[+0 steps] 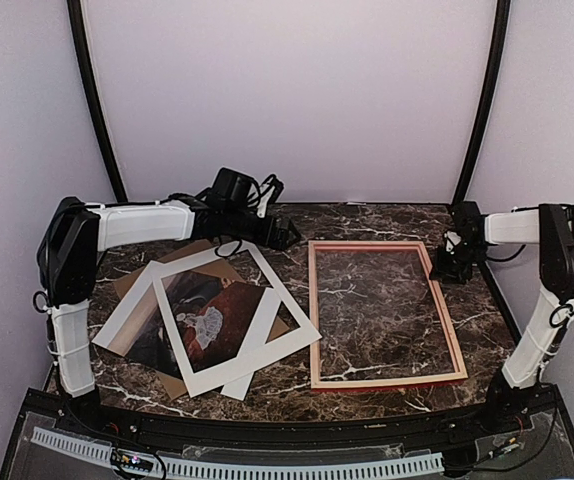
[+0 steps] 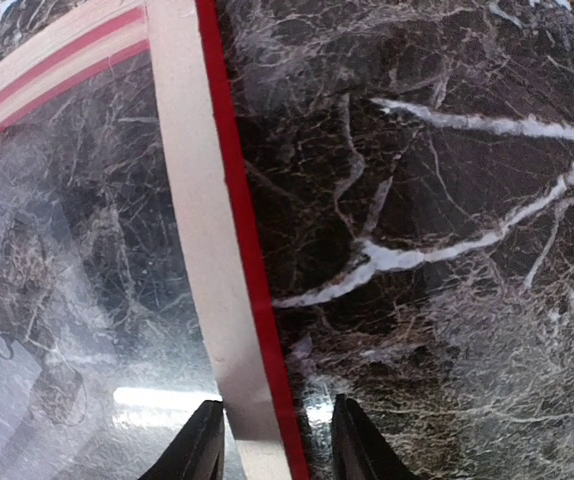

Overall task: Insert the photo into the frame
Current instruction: Move the frame body to the center of the board.

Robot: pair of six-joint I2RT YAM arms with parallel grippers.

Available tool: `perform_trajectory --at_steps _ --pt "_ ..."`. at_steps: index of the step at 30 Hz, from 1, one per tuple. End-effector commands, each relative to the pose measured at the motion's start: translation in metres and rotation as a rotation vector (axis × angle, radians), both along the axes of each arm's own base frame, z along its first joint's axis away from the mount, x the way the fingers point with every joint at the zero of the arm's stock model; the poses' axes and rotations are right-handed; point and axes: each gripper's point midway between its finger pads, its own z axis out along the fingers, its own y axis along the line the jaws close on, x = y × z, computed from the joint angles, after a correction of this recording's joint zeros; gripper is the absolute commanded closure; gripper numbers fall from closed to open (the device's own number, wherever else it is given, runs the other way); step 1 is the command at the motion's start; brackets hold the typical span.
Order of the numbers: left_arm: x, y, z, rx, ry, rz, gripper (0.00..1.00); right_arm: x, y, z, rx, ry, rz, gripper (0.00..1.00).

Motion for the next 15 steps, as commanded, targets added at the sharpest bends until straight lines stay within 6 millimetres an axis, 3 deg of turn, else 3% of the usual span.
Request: perform_trajectory --at_steps 1,8,15 --pt "-0.001 -0.005 0.008 0.004 -0.023 -0.043 0.01 -0.004 -0.003 -0.003 -0.012 0.016 0.041 0.66" --pt "-0.001 -0.008 0.002 0.015 -0.019 -0.065 0.01 -0.003 -0.004 -0.01 -0.031 0.041 0.081 0.77" --pt "-0.006 -0.014 -0.003 0.036 -0.028 -0.144 0.01 0.013 0.003 0.002 -0.023 -0.019 0.166 0.91"
